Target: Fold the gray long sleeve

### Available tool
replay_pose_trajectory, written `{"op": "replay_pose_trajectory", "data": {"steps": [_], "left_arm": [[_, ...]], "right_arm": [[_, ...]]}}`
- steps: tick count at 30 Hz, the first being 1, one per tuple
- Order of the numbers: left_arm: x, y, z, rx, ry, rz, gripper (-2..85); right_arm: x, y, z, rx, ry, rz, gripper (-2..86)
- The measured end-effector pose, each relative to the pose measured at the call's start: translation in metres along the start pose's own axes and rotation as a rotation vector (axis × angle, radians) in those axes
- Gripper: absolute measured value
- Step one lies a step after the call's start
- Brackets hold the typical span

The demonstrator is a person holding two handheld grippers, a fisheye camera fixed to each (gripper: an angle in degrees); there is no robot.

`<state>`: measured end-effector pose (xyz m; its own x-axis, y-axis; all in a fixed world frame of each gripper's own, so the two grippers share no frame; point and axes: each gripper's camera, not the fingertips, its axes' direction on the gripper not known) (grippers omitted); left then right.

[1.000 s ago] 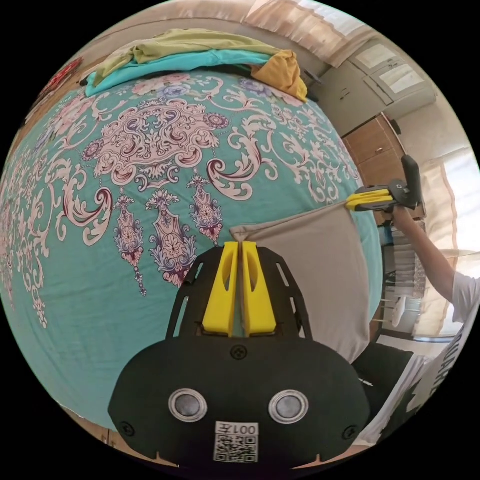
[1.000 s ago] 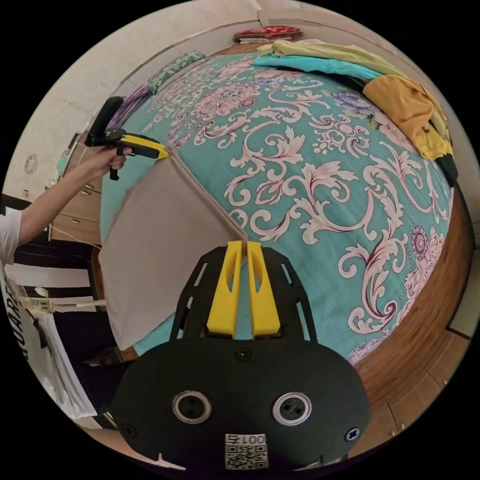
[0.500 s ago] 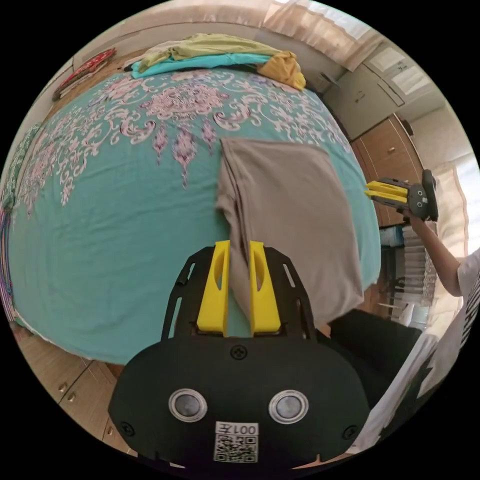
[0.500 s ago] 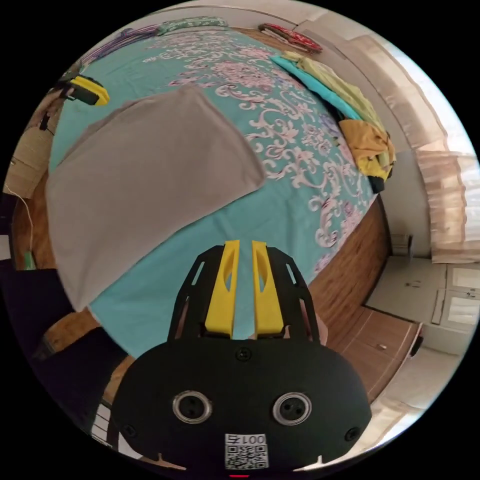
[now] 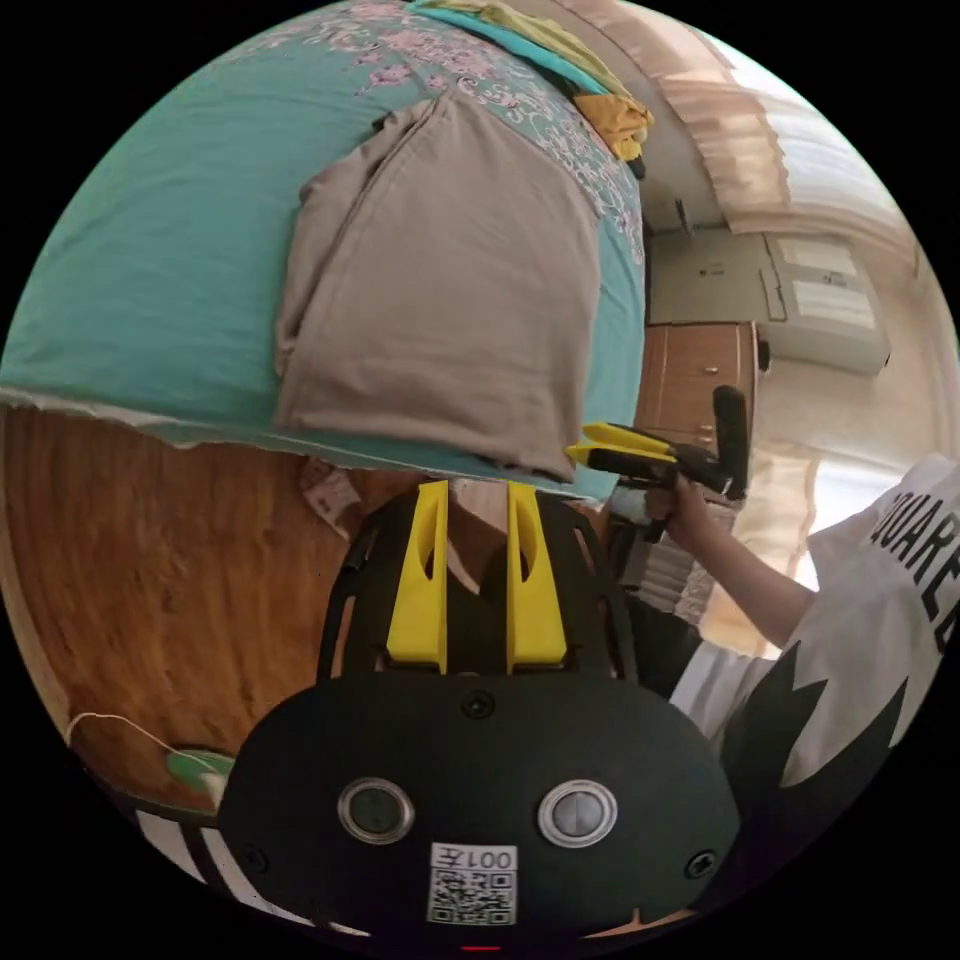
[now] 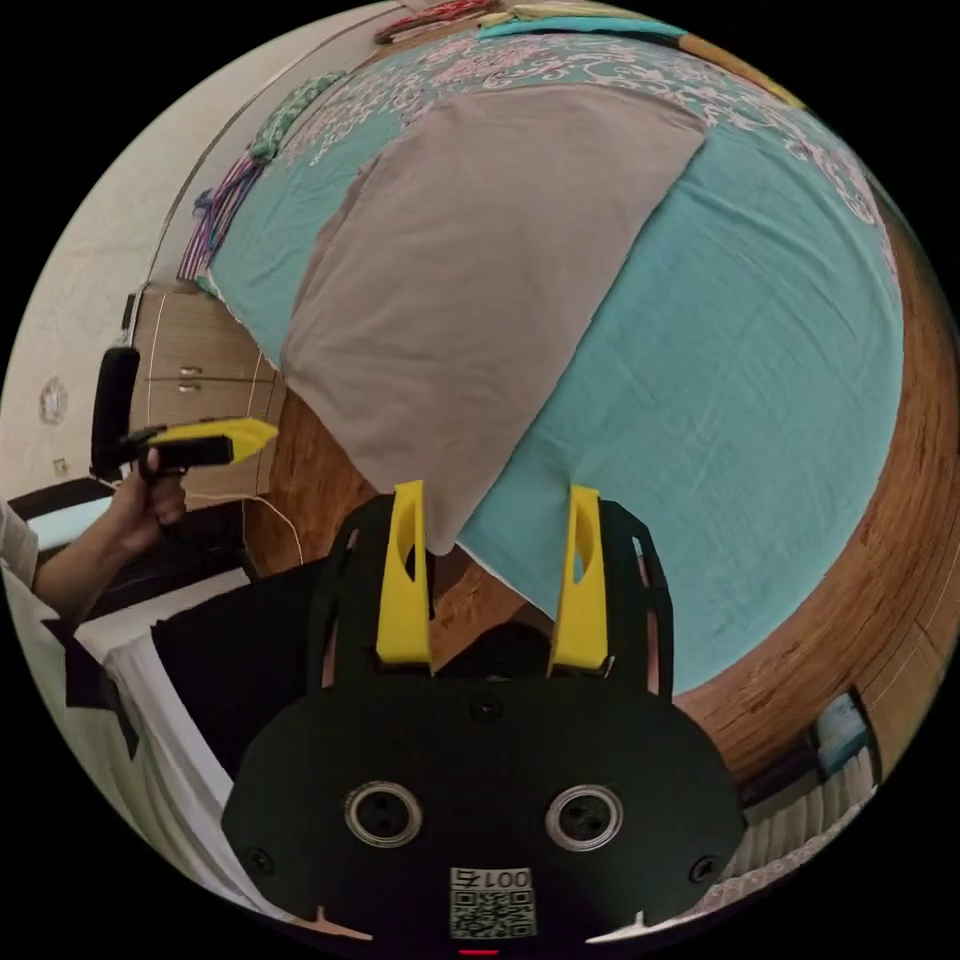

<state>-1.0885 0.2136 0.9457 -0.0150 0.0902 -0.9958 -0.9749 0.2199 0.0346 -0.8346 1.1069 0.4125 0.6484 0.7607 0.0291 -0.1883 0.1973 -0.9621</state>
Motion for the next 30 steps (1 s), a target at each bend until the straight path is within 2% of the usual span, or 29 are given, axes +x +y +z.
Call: {"op": "replay_pose_trajectory", "data": {"steps": [4, 11, 16, 18, 24, 30], "left_arm": [[-0.026, 0.017, 0.006, 0.067, 0.110, -0.110, 6.1], [-0.073, 0.051, 0.014, 0.159, 0.314, -0.277, 6.0], [-0.101, 0.077, 0.022, 0.223, 0.516, -0.406, 9.3], [-0.113, 0.088, 0.026, 0.299, 0.658, -0.476, 11.3], [-0.134, 0.090, 0.042, 0.562, 1.044, -0.578, 14.7], [-0.147, 0.082, 0.041, 0.743, 1.145, -0.655, 12.1]], "right_arm": [[0.016, 0.002, 0.000, -0.024, -0.152, 0.005, 12.9], [0.059, -0.009, 0.004, -0.020, -0.209, 0.073, 8.1], [0.102, -0.015, -0.023, 0.060, -0.577, 0.129, 2.6], [0.126, -0.014, -0.040, 0.108, -0.776, 0.208, 1.8], [0.164, -0.011, -0.069, 0.145, -0.973, 0.300, 1.4], [0.189, -0.014, -0.082, 0.165, -1.077, 0.340, 1.0]]}}
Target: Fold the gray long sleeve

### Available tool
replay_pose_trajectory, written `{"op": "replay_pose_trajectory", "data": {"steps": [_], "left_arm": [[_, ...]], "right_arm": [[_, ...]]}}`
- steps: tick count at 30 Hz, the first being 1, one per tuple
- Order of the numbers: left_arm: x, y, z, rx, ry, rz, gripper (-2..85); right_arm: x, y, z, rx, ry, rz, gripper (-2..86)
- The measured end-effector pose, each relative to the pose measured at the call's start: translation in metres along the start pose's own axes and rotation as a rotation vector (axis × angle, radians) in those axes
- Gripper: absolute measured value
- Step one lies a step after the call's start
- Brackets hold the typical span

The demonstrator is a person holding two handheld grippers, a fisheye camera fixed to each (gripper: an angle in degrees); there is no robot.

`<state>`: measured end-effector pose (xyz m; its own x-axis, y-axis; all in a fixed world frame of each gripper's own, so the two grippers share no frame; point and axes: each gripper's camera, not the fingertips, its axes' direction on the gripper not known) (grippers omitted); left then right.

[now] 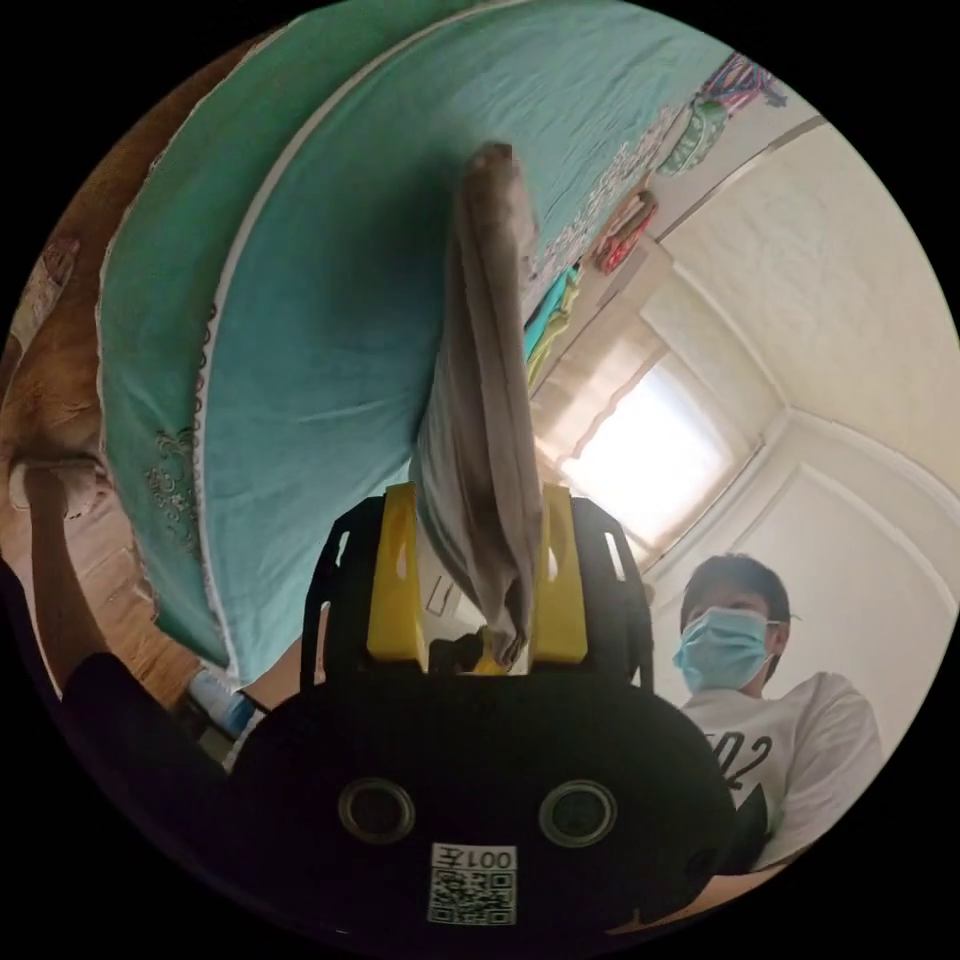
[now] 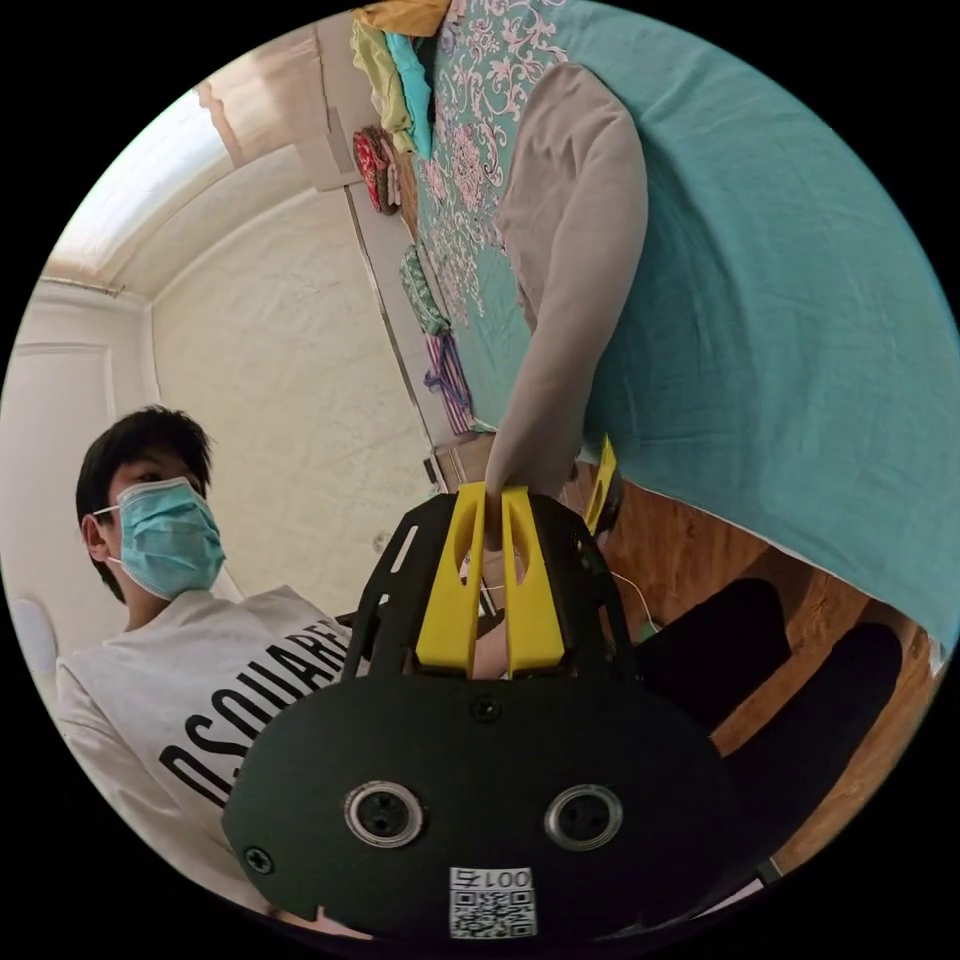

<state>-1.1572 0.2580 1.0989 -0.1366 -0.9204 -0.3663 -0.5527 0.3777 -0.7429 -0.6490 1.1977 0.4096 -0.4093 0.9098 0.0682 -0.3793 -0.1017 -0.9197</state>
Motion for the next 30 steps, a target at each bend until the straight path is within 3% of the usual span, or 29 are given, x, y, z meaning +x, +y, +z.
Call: {"op": "replay_pose_trajectory", "data": {"steps": [5, 10, 15, 20, 25, 30], "left_arm": [[0.014, -0.018, -0.028, 0.127, -0.026, 0.028, 3.2], [0.047, -0.027, -0.030, 0.023, -0.218, 0.102, -0.7], [0.092, -0.001, -0.041, -0.113, -0.573, 0.161, -1.2], [0.109, 0.026, -0.046, -0.138, -0.714, 0.089, -1.2], [0.145, 0.005, 0.034, -0.230, -0.722, 0.228, -0.8], [0.148, -0.066, 0.193, -0.420, -0.691, 0.436, 2.1]], "right_arm": [[-0.004, -0.006, -0.018, -0.032, 0.062, -0.034, 0.9], [0.008, -0.007, -0.028, -0.095, 0.113, -0.035, 1.1], [0.030, 0.022, -0.032, -0.212, 0.172, 0.031, 1.3], [0.059, 0.059, -0.027, -0.255, 0.124, 0.176, 1.4], [0.048, 0.035, -0.031, -0.106, -0.045, 0.076, 1.2], [0.043, -0.048, -0.041, 0.141, -0.129, -0.153, 1.7]]}}
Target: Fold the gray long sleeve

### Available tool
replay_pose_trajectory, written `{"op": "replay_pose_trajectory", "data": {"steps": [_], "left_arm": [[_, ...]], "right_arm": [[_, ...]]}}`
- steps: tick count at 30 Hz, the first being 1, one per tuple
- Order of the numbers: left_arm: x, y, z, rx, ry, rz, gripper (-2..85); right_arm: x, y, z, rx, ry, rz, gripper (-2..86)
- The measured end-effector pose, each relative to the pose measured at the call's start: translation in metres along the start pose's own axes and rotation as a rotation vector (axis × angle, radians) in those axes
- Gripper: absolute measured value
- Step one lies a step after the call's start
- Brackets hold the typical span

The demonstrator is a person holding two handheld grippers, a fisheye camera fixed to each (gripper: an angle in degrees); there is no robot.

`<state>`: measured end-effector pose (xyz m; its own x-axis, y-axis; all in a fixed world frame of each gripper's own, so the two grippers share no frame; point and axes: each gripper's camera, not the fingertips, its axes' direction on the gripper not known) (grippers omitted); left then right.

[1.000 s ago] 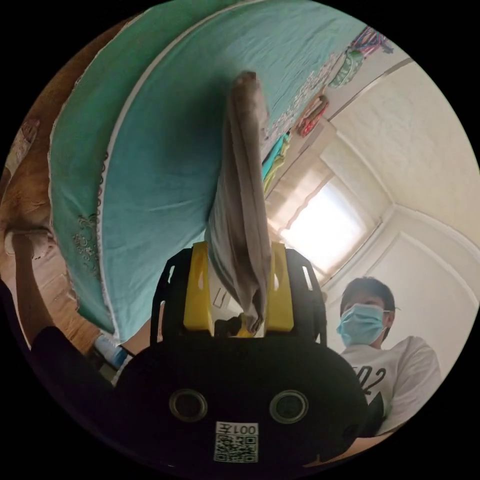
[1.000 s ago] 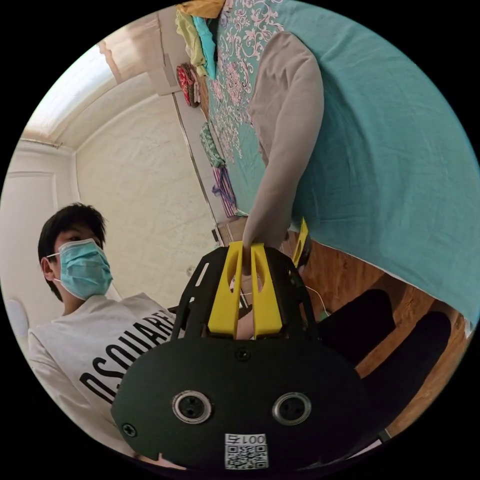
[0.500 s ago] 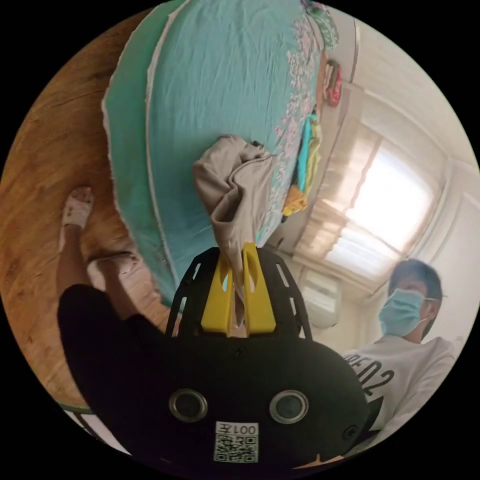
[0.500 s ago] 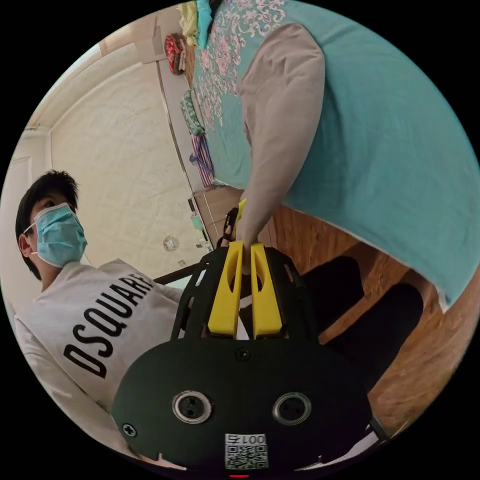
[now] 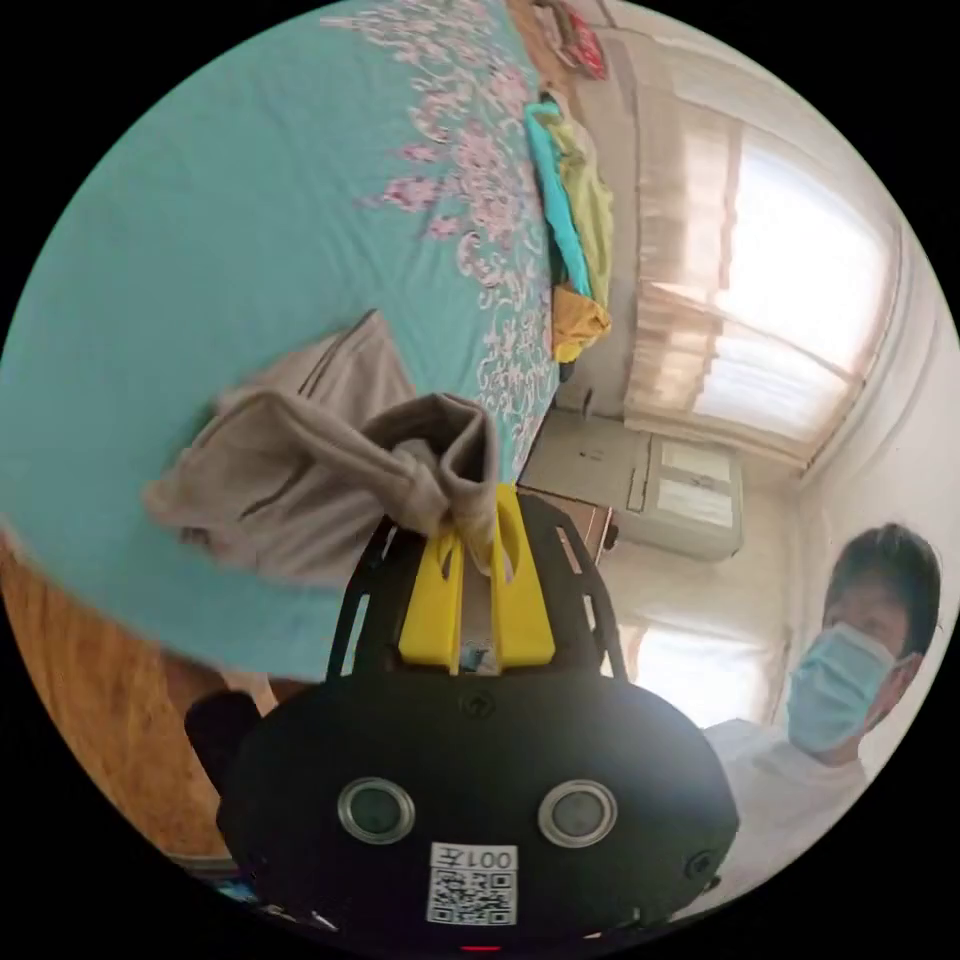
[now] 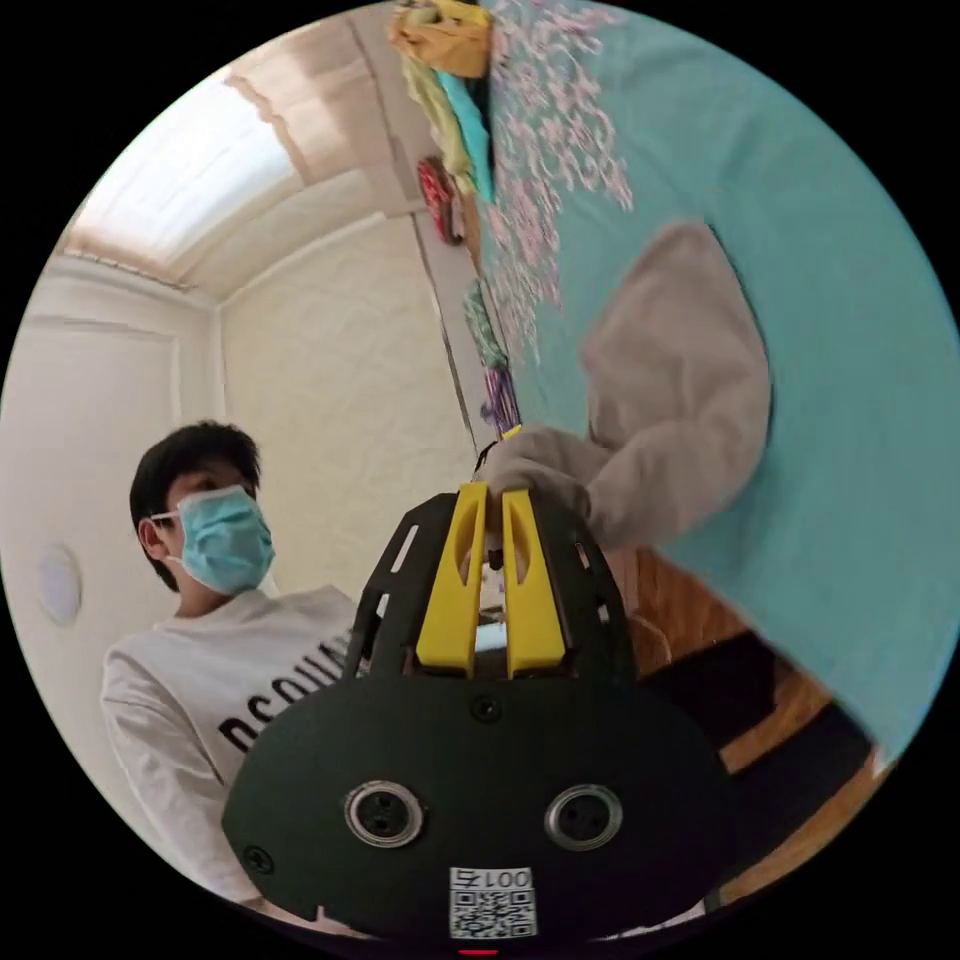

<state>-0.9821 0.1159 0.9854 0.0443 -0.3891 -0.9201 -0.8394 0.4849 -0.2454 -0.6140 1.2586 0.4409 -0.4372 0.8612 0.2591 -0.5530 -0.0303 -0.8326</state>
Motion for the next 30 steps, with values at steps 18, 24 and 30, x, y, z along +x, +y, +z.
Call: {"op": "replay_pose_trajectory", "data": {"steps": [18, 24, 30], "left_arm": [[0.028, 0.053, 0.065, -0.010, -0.621, 0.262, 5.8], [0.062, 0.054, 0.123, -0.075, -0.816, 0.359, 2.8], [0.085, 0.067, 0.166, -0.103, -0.919, 0.462, -0.6]], "right_arm": [[0.000, 0.079, 0.132, -0.128, 0.879, -0.412, 12.9], [0.006, 0.085, 0.185, -0.286, 1.009, -0.524, 5.7], [0.028, 0.104, 0.132, -0.274, 0.796, -0.291, 1.3]]}}
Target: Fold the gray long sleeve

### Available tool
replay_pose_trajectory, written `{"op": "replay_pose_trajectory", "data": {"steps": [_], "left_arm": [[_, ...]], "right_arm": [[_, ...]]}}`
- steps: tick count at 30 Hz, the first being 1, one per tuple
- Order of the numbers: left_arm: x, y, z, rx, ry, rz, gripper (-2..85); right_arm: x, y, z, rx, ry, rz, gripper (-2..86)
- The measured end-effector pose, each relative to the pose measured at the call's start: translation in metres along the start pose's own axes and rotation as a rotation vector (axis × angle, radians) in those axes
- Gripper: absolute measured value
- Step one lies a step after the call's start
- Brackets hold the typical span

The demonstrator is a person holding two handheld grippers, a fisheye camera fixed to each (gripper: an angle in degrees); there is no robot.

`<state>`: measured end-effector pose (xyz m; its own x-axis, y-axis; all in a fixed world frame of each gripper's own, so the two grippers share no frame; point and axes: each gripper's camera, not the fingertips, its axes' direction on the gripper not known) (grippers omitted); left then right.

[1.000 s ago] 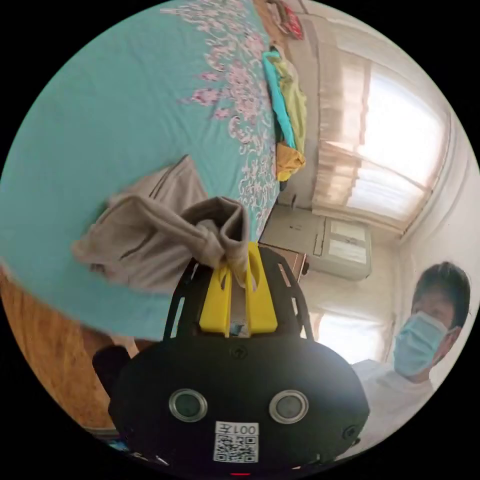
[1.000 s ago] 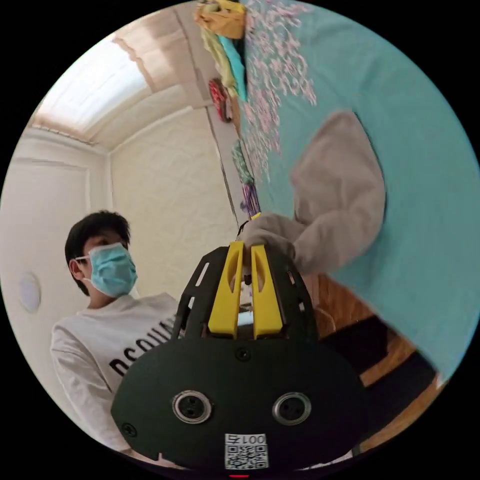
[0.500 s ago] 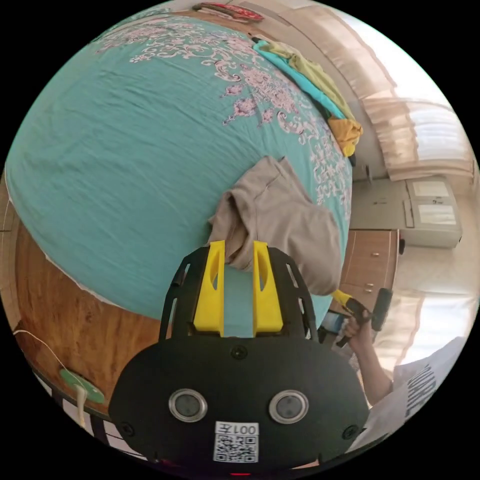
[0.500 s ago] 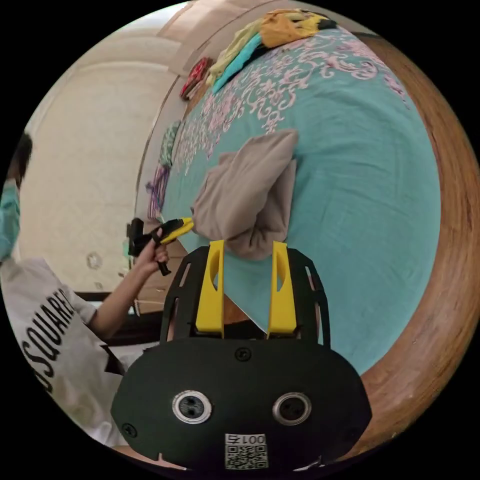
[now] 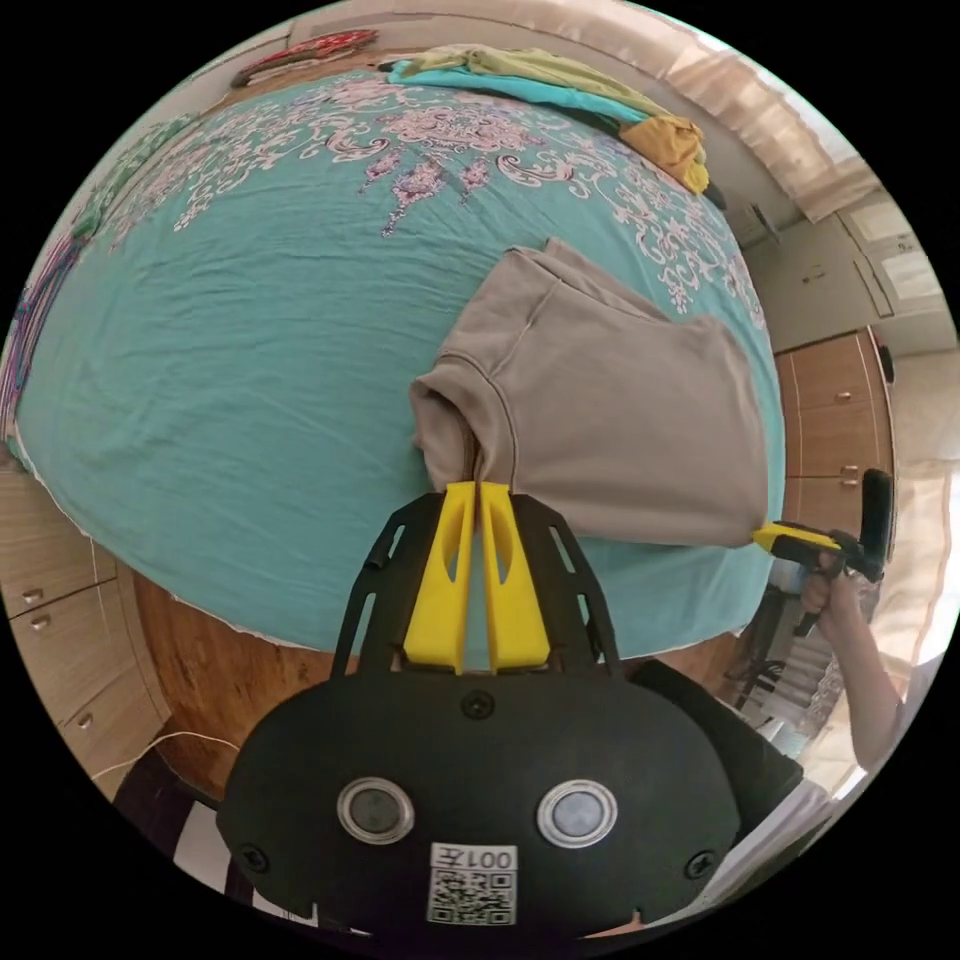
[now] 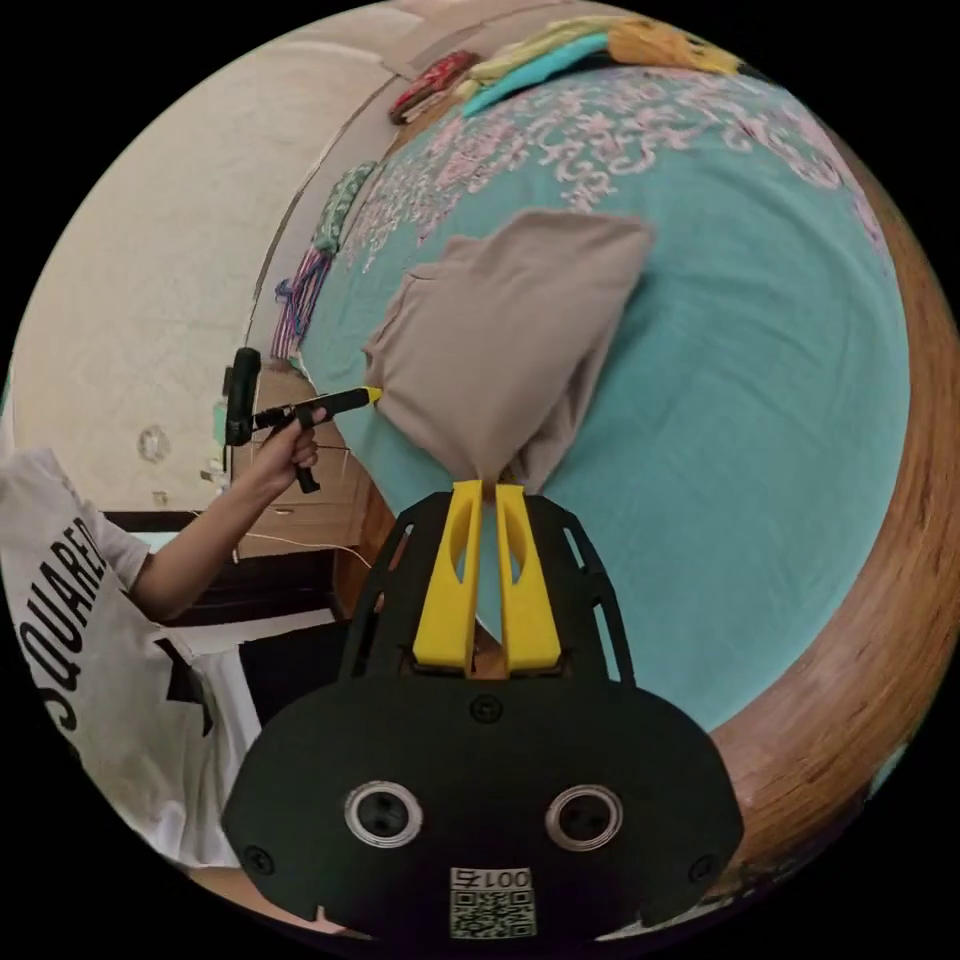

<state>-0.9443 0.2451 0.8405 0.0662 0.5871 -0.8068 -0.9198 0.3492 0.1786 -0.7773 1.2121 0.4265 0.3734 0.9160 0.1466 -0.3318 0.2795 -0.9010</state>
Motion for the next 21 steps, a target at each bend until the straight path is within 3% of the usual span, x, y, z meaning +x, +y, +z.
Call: {"op": "replay_pose_trajectory", "data": {"steps": [7, 10, 12, 15, 19, 21], "left_arm": [[0.040, -0.015, -0.006, 0.003, -0.041, -0.047, 0.0], [0.078, -0.028, -0.033, 0.065, -0.284, 0.025, -0.3], [0.118, -0.048, -0.047, 0.161, -0.397, 0.205, 0.5], [0.165, -0.085, -0.037, 0.219, -0.412, 0.578, 4.4], [0.191, -0.141, -0.002, 0.143, -0.395, 0.936, 6.4], [0.195, -0.177, 0.018, -0.006, -0.266, 1.112, 6.0]], "right_arm": [[-0.013, 0.019, 0.018, 0.016, -0.008, 0.051, 0.6], [-0.074, 0.021, 0.009, -0.026, 0.306, -0.113, 1.1], [-0.125, 0.024, 0.001, 0.031, 0.573, -0.298, 1.8], [-0.156, 0.011, 0.002, 0.114, 0.740, -0.486, 4.1], [-0.149, -0.031, 0.008, 0.109, 0.794, -0.638, 8.1], [-0.133, -0.067, 0.004, 0.071, 0.722, -0.673, 9.8]]}}
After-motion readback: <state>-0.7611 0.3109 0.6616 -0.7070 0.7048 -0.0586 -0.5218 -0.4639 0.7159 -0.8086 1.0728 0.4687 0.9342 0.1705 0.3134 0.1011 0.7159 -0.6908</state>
